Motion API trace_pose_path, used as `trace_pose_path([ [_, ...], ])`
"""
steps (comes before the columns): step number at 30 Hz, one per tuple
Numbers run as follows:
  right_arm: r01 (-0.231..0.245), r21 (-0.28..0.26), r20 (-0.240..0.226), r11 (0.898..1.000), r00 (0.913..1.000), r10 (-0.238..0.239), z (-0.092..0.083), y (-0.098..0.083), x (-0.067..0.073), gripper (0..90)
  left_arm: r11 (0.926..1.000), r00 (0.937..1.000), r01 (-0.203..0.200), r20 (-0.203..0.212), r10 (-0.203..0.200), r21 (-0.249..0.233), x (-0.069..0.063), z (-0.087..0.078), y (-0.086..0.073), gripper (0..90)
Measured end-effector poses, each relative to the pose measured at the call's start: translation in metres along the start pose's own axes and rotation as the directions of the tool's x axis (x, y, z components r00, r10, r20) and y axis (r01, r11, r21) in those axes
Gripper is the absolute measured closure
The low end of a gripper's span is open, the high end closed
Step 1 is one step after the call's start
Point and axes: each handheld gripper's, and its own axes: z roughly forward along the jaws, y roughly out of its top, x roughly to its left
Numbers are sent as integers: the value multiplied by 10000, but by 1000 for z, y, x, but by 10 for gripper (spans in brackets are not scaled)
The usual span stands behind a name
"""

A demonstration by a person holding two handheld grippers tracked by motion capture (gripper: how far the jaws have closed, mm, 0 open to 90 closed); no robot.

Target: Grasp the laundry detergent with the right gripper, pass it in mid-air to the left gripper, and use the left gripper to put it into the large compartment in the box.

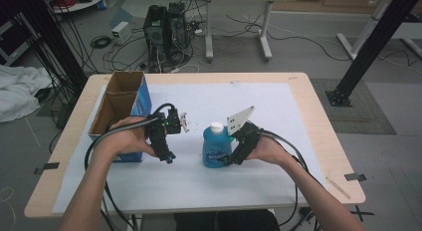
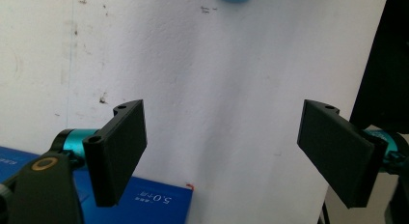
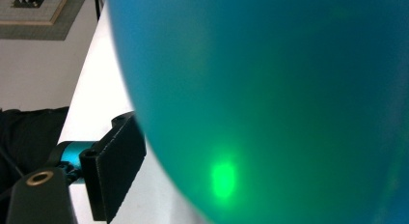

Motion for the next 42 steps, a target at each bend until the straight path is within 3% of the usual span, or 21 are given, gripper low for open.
trace_pose_path([
  [9, -88, -316, -94, 9995, 9999, 85, 2, -1, -1, 127, 10000, 10000, 64, 19, -64, -8, 0, 1, 0, 178],
  [11, -58, -315, -188, 9995, 9998, 52, 2, -1, -2, 172, 10000, 10000, 57, 19, -57, 0, 0, 2, 0, 178],
  [25, -259, -574, -197, 9980, 9995, 249, 2, -1, -3, 210, 9997, 9998, 179, 49, -178, -152, -1, 5, -2, 178],
  [28, -105, -607, -289, 9981, 9995, 88, 1, -2, -5, 240, 9997, 9998, 188, 49, -188, -163, -1, 5, -3, 178],
  [32, -199, -570, -359, 9982, 9992, 179, 3, -2, -5, 242, 9997, 9998, 199, 51, -198, -157, -1, 6, -3, 178],
  [33, -469, -433, -322, 9980, 9984, 455, 3, -3, -4, 246, 9996, 9998, 211, 63, -210, -165, -1, 6, -3, 178],
  [36, -152, -573, -388, 9982, 9992, 130, 4, -3, -6, 261, 9997, 9998, 184, 54, -183, -173, -1, 7, -3, 178],
  [42, -243, -626, -451, 9977, 9988, 215, 5, -3, -6, 275, 9997, 9998, 188, 78, -187, -159, -1, 7, -2, 178],
])
